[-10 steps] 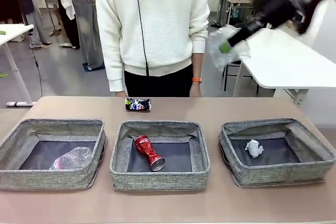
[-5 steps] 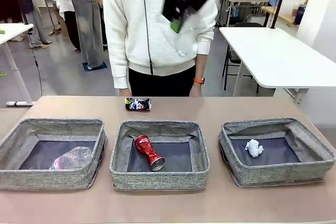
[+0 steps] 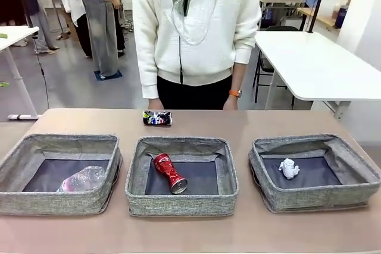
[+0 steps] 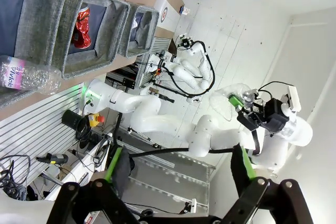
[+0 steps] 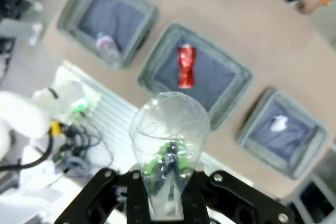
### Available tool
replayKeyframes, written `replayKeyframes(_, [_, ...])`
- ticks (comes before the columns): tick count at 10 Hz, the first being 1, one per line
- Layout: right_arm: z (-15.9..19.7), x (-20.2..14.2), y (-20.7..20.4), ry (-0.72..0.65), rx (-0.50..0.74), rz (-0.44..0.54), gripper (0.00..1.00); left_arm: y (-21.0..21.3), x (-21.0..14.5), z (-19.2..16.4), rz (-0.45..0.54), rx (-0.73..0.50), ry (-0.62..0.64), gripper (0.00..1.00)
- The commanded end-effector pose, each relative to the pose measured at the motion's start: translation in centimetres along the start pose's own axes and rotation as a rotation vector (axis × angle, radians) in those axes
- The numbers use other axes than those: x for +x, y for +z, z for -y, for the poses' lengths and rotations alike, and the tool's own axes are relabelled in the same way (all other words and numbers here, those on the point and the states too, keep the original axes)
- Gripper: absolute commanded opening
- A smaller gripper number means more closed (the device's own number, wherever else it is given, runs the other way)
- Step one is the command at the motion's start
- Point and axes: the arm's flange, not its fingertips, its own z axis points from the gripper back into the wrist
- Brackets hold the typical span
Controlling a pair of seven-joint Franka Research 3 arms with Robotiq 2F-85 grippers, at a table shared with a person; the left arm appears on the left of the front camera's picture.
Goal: Sort the waste into the appropriate baskets.
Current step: Pick up the waste item pointed out by the person.
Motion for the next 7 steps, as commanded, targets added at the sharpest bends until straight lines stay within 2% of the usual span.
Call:
replayKeyframes(1, [-1.9, 2.4, 1.9, -0.028, 0.047, -0.038, 0.05, 0.1, -0.3, 0.2, -0.008, -0.01, -0.013, 1.0])
replayKeyframes(3, [-1.3, 2.9, 0.7, -0.08, 0.034, -0.06, 0.05, 0.1, -0.3, 0.2, -0.008, -0.01, -0.013, 1.0])
replayKeyframes(4, [-0.7, 1.6, 0.0, -0.006, 0.045, -0.043, 0.05, 0.1, -0.3, 0.2, -0.008, -0.01, -0.013, 1.0])
replayKeyframes(7, [-0.7, 1.6, 0.0, -0.006, 0.045, -0.043, 0.05, 0.1, -0.3, 0.2, -0.008, -0.01, -0.013, 1.0])
